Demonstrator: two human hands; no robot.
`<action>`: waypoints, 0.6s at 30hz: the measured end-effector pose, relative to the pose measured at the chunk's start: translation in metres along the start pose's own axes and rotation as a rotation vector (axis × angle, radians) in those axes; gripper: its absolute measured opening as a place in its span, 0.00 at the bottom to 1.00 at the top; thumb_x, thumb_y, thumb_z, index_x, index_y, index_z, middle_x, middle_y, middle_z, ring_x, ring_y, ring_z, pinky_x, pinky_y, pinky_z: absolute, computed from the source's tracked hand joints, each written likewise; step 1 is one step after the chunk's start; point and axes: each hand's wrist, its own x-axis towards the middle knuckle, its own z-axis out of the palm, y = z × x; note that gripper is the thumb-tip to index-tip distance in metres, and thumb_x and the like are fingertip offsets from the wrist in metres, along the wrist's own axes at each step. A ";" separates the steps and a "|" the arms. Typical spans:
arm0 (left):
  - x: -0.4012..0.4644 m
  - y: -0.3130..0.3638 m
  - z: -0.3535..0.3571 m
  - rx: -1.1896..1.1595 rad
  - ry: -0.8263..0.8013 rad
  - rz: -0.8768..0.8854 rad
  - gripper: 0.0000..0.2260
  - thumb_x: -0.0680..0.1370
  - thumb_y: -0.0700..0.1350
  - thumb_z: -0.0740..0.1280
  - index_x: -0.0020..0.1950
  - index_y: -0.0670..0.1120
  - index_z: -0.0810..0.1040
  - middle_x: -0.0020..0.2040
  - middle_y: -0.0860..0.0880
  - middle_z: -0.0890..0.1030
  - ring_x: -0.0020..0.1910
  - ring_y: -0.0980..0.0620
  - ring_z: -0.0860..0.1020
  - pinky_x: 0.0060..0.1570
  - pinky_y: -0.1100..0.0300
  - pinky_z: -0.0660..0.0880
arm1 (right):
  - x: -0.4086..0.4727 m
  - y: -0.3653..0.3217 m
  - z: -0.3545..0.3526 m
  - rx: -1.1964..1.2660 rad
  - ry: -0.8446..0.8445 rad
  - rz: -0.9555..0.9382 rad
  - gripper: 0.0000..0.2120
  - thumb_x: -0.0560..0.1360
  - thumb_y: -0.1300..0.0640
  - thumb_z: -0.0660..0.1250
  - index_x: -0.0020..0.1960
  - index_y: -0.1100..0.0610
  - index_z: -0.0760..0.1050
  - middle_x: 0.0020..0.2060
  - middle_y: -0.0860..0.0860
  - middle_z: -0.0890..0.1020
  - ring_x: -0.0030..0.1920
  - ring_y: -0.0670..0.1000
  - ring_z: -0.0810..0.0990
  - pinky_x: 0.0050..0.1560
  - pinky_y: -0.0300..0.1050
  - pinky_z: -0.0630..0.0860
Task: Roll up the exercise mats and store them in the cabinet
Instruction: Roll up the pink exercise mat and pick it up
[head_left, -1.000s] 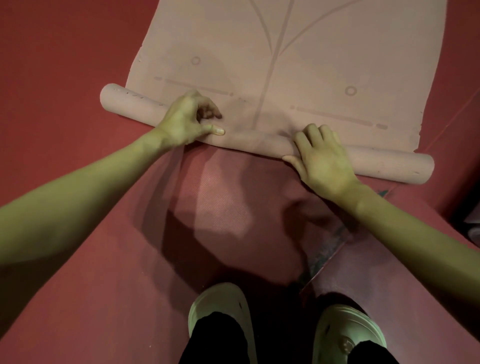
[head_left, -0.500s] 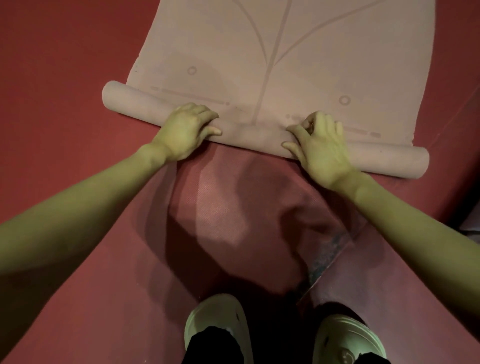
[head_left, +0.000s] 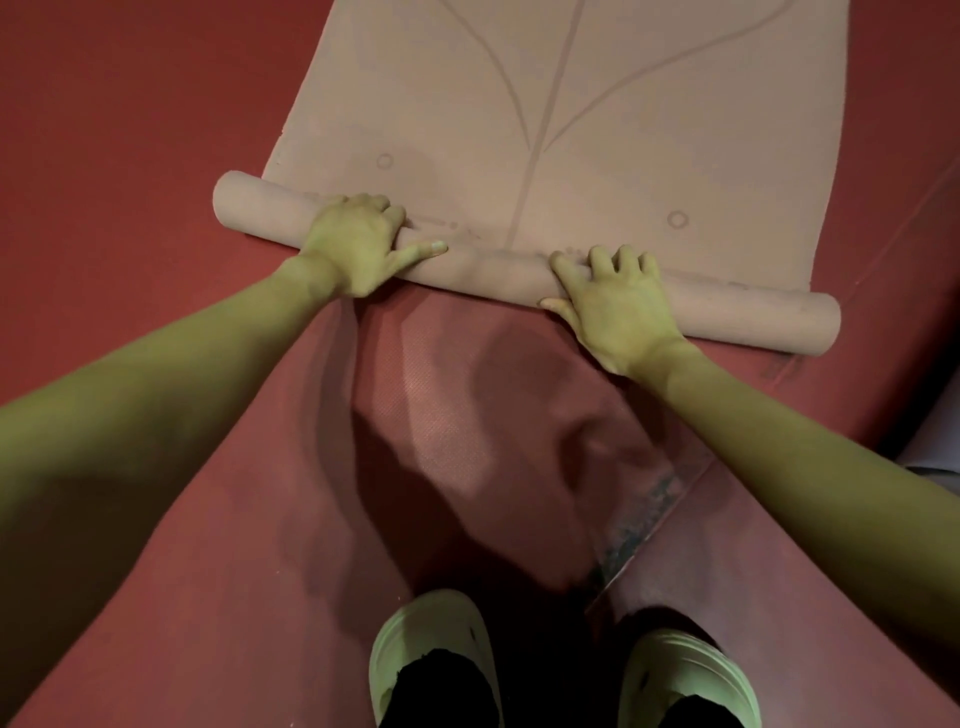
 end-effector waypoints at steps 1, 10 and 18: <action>-0.002 0.000 -0.001 0.015 -0.009 0.018 0.43 0.69 0.74 0.41 0.53 0.41 0.77 0.51 0.39 0.79 0.53 0.38 0.76 0.56 0.47 0.69 | -0.004 -0.001 -0.001 0.016 0.015 -0.002 0.25 0.78 0.40 0.50 0.63 0.56 0.72 0.44 0.63 0.78 0.40 0.64 0.76 0.42 0.55 0.71; -0.102 0.036 0.017 0.024 -0.051 0.077 0.41 0.70 0.74 0.41 0.55 0.45 0.79 0.48 0.41 0.82 0.50 0.40 0.80 0.50 0.51 0.72 | -0.101 -0.028 -0.001 0.137 0.026 -0.095 0.25 0.77 0.41 0.54 0.63 0.57 0.73 0.47 0.60 0.79 0.42 0.63 0.77 0.41 0.54 0.73; -0.137 0.052 0.032 -0.024 -0.055 -0.047 0.36 0.73 0.72 0.47 0.52 0.41 0.76 0.49 0.39 0.77 0.49 0.38 0.76 0.49 0.47 0.69 | -0.124 -0.041 0.005 0.157 -0.078 -0.094 0.25 0.75 0.41 0.56 0.59 0.57 0.78 0.48 0.59 0.81 0.46 0.64 0.80 0.43 0.53 0.76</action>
